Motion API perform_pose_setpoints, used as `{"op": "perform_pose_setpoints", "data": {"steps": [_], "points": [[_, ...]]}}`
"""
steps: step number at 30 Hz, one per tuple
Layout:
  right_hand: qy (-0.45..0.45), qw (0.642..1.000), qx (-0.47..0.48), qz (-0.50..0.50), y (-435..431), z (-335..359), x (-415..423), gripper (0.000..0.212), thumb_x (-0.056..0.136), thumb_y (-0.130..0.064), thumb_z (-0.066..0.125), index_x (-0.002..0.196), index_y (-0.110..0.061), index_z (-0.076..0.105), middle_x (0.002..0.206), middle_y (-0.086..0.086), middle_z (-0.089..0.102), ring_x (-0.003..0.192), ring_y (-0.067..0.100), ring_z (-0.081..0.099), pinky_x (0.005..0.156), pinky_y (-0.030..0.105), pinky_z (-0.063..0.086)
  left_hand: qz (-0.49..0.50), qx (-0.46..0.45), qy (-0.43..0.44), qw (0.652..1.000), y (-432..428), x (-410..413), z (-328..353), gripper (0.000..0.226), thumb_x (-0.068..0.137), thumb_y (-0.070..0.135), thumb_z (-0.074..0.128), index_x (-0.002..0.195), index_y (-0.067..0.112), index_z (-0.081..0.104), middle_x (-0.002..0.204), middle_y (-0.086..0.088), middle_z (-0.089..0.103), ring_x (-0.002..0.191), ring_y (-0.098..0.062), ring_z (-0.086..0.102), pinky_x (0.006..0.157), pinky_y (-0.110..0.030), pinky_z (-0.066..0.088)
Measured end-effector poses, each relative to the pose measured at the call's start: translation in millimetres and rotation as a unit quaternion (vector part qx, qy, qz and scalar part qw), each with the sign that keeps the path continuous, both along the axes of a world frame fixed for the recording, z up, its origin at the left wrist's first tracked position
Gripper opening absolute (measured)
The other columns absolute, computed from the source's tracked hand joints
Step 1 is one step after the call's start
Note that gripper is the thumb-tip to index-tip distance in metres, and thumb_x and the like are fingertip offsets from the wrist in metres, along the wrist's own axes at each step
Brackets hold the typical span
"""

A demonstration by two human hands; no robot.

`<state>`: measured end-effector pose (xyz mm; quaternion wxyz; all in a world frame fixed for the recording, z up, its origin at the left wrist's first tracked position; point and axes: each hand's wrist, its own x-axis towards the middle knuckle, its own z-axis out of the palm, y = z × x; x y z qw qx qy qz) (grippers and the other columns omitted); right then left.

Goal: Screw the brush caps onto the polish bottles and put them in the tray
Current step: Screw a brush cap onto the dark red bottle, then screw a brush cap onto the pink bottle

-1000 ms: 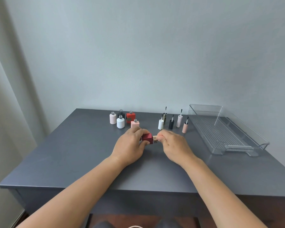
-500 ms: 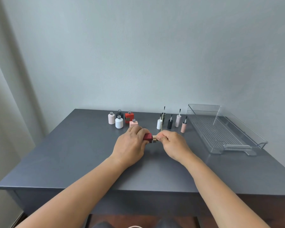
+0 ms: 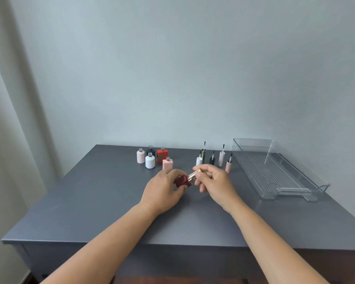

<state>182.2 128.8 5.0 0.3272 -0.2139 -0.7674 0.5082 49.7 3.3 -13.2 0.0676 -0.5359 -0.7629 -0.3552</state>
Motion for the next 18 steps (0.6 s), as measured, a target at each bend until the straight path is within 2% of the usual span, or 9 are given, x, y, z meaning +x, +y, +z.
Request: {"op": "perform_pose_setpoints", "data": {"steps": [5, 9, 12, 14, 15, 17, 18], "points": [[0.01, 1.0, 0.018, -0.003, -3.8, 0.1, -1.3, 0.02, 0.096, -0.01, 0.057, 0.11, -0.02, 0.066, 0.069, -0.004, 0.068, 0.052, 0.012, 0.055, 0.062, 0.024, 0.053, 0.017, -0.012, -0.104, 0.994, -1.1, -5.7, 3.4, 0.017, 0.08, 0.032, 0.073, 0.096, 0.035, 0.067, 0.087, 0.017, 0.071, 0.082, 0.0, 0.061, 0.077, -0.026, 0.051], [0.002, 1.0, 0.022, -0.018, 0.6, -4.1, -2.0, 0.018, 0.096, -0.011, 0.056, 0.101, -0.021, 0.071, 0.067, -0.007, 0.067, 0.05, 0.009, 0.053, 0.06, 0.019, 0.049, 0.03, 0.005, -0.187, 0.982, -2.6, -10.7, 4.0, 0.02, 0.076, 0.031, 0.079, 0.083, 0.042, 0.063, 0.078, 0.022, 0.071, 0.073, 0.014, 0.06, 0.07, -0.015, 0.044], [-0.013, 0.997, 0.042, -0.062, 7.2, -9.5, -3.7, 0.024, 0.095, -0.013, 0.055, 0.089, -0.029, 0.071, 0.068, -0.008, 0.066, 0.048, 0.005, 0.052, 0.057, 0.012, 0.044, 0.042, -0.005, -0.199, 0.979, -3.9, -19.0, 3.0, 0.017, 0.074, 0.035, 0.08, 0.081, 0.044, 0.068, 0.084, 0.02, 0.071, 0.078, 0.01, 0.061, 0.074, -0.021, 0.048], [-0.023, 0.994, 0.048, -0.099, 13.7, -12.5, -5.4, 0.029, 0.094, -0.012, 0.055, 0.082, -0.034, 0.069, 0.068, -0.008, 0.066, 0.05, 0.003, 0.054, 0.059, 0.009, 0.044, 0.054, -0.015, -0.199, 0.978, -4.6, -24.5, 1.5, 0.014, 0.074, 0.035, 0.081, 0.085, 0.036, 0.072, 0.087, 0.014, 0.071, 0.08, 0.003, 0.062, 0.079, -0.028, 0.052], [-0.031, 0.992, 0.05, -0.116, 17.9, -13.2, -5.9, 0.031, 0.093, -0.011, 0.055, 0.079, -0.036, 0.068, 0.068, -0.007, 0.066, 0.058, 0.005, 0.058, 0.067, 0.012, 0.047, 0.057, -0.017, -0.203, 0.977, -4.3, -26.6, 0.7, 0.015, 0.074, 0.034, 0.081, 0.087, 0.033, 0.074, 0.085, 0.014, 0.072, 0.081, -0.001, 0.063, 0.082, -0.031, 0.053], [-0.058, 0.987, 0.05, -0.144, 27.4, -12.9, -6.7, 0.031, 0.091, -0.011, 0.055, 0.076, -0.036, 0.065, 0.069, -0.005, 0.067, 0.087, 0.019, 0.062, 0.089, 0.031, 0.05, 0.057, -0.017, -0.206, 0.977, -3.6, -28.7, -0.9, 0.016, 0.075, 0.032, 0.081, 0.089, 0.03, 0.075, 0.084, 0.015, 0.074, 0.083, -0.005, 0.066, 0.085, -0.035, 0.054], [-0.072, 0.984, 0.053, -0.155, 31.5, -11.3, -6.7, 0.03, 0.091, -0.01, 0.055, 0.075, -0.035, 0.064, 0.07, -0.005, 0.067, 0.097, 0.025, 0.062, 0.094, 0.038, 0.05, 0.057, -0.018, -0.204, 0.977, -3.1, -28.7, -1.3, 0.016, 0.075, 0.032, 0.081, 0.09, 0.03, 0.075, 0.085, 0.015, 0.074, 0.084, -0.006, 0.066, 0.085, -0.035, 0.054]]}}
